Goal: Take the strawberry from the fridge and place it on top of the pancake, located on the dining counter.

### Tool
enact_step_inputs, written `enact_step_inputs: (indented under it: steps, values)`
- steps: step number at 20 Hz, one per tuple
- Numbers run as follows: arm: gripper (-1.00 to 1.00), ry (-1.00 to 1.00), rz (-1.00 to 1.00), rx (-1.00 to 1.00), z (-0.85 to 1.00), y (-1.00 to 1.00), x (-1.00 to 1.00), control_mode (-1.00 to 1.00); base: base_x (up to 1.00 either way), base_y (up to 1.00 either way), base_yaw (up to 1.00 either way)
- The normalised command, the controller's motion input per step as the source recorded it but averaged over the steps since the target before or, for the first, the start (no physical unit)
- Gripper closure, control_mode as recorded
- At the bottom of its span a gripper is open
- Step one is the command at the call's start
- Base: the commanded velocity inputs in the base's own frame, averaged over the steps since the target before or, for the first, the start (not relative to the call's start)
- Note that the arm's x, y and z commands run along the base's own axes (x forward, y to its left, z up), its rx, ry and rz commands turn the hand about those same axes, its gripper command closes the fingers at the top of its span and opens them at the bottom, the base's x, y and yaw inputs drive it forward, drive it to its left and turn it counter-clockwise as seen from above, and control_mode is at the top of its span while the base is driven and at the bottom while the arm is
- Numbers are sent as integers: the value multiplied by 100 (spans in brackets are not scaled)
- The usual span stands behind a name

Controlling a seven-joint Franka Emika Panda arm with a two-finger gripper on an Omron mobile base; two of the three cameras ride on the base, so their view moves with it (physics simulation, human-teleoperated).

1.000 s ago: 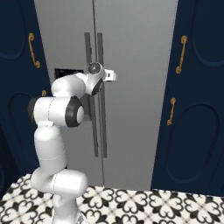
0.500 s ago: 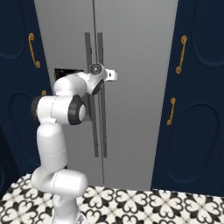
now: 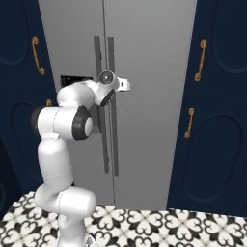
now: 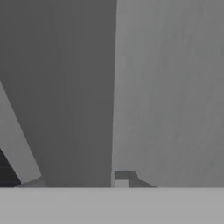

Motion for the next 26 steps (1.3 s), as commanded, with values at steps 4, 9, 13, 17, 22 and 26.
enact_step_inputs:
  steps: [4,9,13,17,22,26]
  values:
    - [100,0,-4,6,0,-73,-71,-100,0,0,0]
    - [100,0,-5,14,0,-100,-96,-100,0,0,0]
    - [100,0,-1,19,0,-100,-74,-100,0,0,0]
    - [100,-3,15,23,-1,-100,-33,-100,0,0,0]
    - [100,-2,25,11,11,-100,-32,-100,0,0,0]
    - [100,0,20,0,11,-100,-71,-100,0,0,0]
